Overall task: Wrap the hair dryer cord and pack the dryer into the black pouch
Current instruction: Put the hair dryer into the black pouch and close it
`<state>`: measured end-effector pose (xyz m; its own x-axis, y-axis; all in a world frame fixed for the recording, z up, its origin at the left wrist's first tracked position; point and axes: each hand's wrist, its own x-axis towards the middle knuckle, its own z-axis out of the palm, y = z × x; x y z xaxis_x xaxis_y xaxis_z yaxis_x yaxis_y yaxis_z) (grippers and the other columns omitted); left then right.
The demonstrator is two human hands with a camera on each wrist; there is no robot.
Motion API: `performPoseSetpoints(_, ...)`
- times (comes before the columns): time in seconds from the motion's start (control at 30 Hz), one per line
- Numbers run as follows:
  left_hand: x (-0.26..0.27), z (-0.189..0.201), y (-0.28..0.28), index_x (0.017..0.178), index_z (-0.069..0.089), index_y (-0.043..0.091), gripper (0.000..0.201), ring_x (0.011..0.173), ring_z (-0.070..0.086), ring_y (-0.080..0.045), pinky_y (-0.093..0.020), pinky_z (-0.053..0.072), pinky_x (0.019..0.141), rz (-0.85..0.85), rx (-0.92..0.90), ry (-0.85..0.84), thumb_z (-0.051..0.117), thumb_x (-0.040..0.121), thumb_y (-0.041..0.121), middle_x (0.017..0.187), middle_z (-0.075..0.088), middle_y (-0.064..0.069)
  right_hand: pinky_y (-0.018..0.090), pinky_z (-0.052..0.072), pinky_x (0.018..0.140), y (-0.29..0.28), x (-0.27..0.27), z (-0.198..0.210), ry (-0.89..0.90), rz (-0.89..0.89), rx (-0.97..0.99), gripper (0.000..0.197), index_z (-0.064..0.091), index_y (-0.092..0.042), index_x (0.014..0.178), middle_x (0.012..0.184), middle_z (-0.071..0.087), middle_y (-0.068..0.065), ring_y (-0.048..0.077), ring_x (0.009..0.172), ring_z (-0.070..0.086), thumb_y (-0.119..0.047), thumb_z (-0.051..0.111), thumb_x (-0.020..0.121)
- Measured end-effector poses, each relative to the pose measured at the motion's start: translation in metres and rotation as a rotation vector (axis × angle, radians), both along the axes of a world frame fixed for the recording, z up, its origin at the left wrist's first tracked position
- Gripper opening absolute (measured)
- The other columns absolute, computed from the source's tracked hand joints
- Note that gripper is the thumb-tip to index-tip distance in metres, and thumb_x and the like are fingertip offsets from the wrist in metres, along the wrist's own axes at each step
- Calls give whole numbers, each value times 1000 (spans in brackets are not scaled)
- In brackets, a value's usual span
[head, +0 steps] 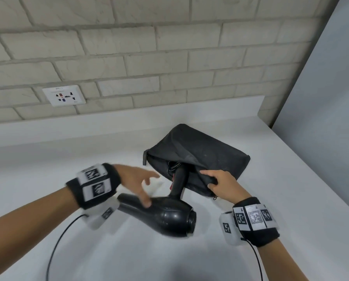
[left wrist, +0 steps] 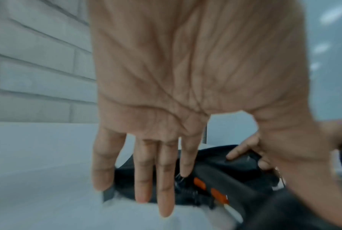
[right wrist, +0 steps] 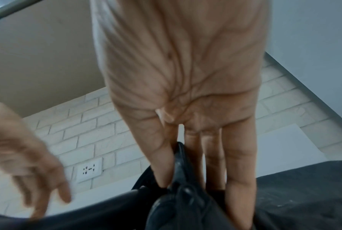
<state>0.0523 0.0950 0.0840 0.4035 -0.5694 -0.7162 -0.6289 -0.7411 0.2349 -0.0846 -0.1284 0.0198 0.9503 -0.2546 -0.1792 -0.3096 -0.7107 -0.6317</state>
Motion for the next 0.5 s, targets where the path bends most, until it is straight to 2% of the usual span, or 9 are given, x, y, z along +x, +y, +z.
performPoseSetpoints(0.07, -8, -15, 31, 147, 13, 28, 103, 134, 32, -16, -33, 25, 114, -52, 85, -6, 78, 67, 40, 146, 33, 4, 17, 42, 86, 0, 1, -2, 14, 3, -33, 43, 59, -23, 124, 125, 62, 2, 16, 101, 61, -3, 51, 86)
performPoseSetpoints(0.13, -18, -36, 52, 146, 12, 25, 105, 131, 33, -16, -34, 24, 113, -133, 48, -123, 77, 65, 40, 143, 33, 4, 20, 43, 88, 4, 3, -4, 47, -1, -75, 37, 65, -21, 116, 122, 62, 2, 19, 106, 60, -4, 50, 88)
performPoseSetpoints(0.23, -24, -62, 62, 137, 29, 23, 79, 117, 45, -15, -27, 32, 101, -154, -186, -315, 69, 70, 33, 129, 46, 6, 27, 45, 93, 12, 8, -8, 127, 21, -160, 32, 66, -18, 114, 123, 58, 5, 23, 109, 57, -6, 48, 90)
performPoseSetpoints(0.3, -20, -70, 61, 122, 41, 21, 58, 103, 53, -18, -22, 39, 84, -75, -321, -283, 66, 70, 24, 114, 55, 4, 34, 44, 98, 16, 10, -11, 176, 41, -214, 32, 66, -17, 114, 126, 55, 7, 25, 115, 52, -6, 48, 91)
performPoseSetpoints(0.37, -15, -73, 61, 110, 45, 19, 47, 90, 54, -17, -16, 38, 69, 2, -396, -189, 67, 68, 16, 101, 56, 4, 35, 44, 99, 17, 11, -13, 202, 43, -237, 32, 67, -17, 113, 125, 56, 8, 25, 116, 51, -5, 51, 88)
performPoseSetpoints(0.5, -12, -73, 56, 98, 44, 22, 40, 84, 52, -17, -11, 34, 64, 24, -548, -132, 70, 69, 18, 89, 54, 8, 33, 46, 96, 12, 5, -8, 220, 53, -257, 38, 63, -18, 119, 123, 61, 3, 22, 114, 56, -10, 62, 82)
